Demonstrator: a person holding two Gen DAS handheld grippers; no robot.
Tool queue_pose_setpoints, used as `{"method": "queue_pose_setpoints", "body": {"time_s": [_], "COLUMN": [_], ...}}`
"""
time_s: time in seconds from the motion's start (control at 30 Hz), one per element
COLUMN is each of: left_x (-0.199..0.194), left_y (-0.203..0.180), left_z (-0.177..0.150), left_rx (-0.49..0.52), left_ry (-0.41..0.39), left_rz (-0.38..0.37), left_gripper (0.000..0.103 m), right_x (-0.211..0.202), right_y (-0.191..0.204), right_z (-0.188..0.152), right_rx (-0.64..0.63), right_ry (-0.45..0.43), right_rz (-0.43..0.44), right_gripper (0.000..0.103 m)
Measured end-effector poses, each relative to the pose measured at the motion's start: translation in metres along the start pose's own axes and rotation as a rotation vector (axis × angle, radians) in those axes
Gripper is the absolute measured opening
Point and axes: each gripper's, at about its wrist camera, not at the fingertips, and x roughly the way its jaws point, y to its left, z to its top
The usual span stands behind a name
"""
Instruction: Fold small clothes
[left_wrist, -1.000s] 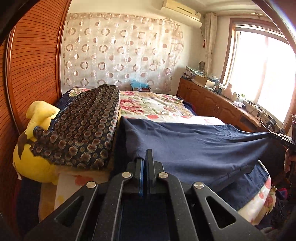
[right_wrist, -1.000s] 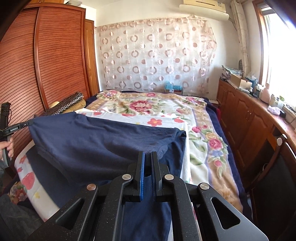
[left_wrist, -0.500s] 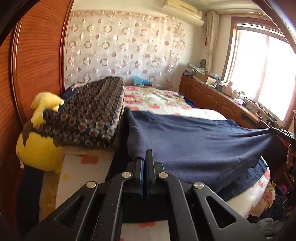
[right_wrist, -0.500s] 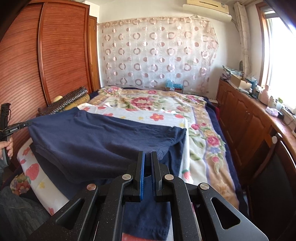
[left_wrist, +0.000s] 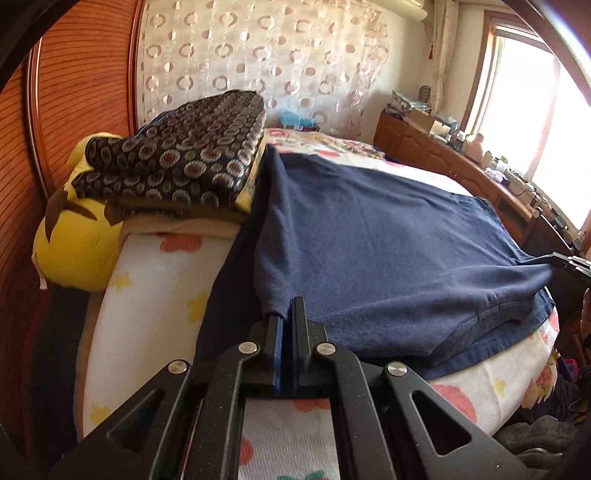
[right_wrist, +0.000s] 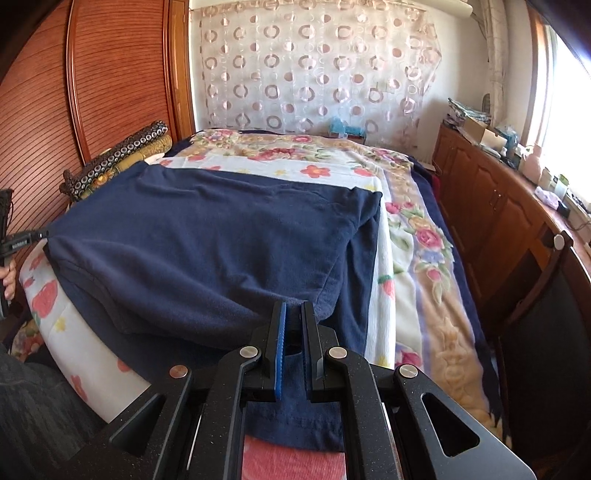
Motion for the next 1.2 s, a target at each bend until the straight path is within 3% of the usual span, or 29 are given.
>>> {"method": "queue_pose_setpoints", "body": {"time_s": [0.2, 0.43, 0.53, 0.83, 1.07, 1.1, 1.17, 1.2], "left_x": [-0.002, -0.009, -0.01, -0.011, -0.02, -0.021, -0.023, -0.024], "left_y": [-0.002, -0.001, 0.002, 0.009, 0.012, 0.012, 0.011, 0.012], "left_z": [-0.005, -0.004, -0.005, -0.005, -0.004, -0.004, -0.004, -0.004], "left_rx": [0.0, 0.031, 0.031, 0.021, 0.003, 0.0, -0.006, -0.013], "left_ry": [0.02, 0.013, 0.016, 0.006, -0.036, -0.04, -0.042, -0.039], "left_rz": [0.048, 0.068, 0.071, 0.072, 0.082, 0.081, 0.065, 0.052], "left_gripper": [0.011, 0.037, 0.038, 0.038, 0.038, 0.037, 0.011, 0.01], "right_x": [-0.014, -0.022, -0.011, 0.042, 0.068, 0.07, 0.071, 0.072], "right_y": [0.008, 0.018, 0.023, 0.042, 0.055, 0.056, 0.052, 0.05], "right_z": [0.022, 0.026, 0.012, 0.0, -0.011, -0.011, -0.013, -0.012], "right_rx": [-0.032, -0.036, -0.047, -0.031, -0.046, -0.045, -0.036, -0.03], "right_ry": [-0.066, -0.103, -0.087, -0.012, 0.016, 0.015, 0.012, 0.011], "right_rz": [-0.048, -0.037, -0.03, 0.062, 0.079, 0.078, 0.084, 0.086], "right_gripper": [0.009, 0.01, 0.011, 0.011, 0.011, 0.011, 0.011, 0.011]}}
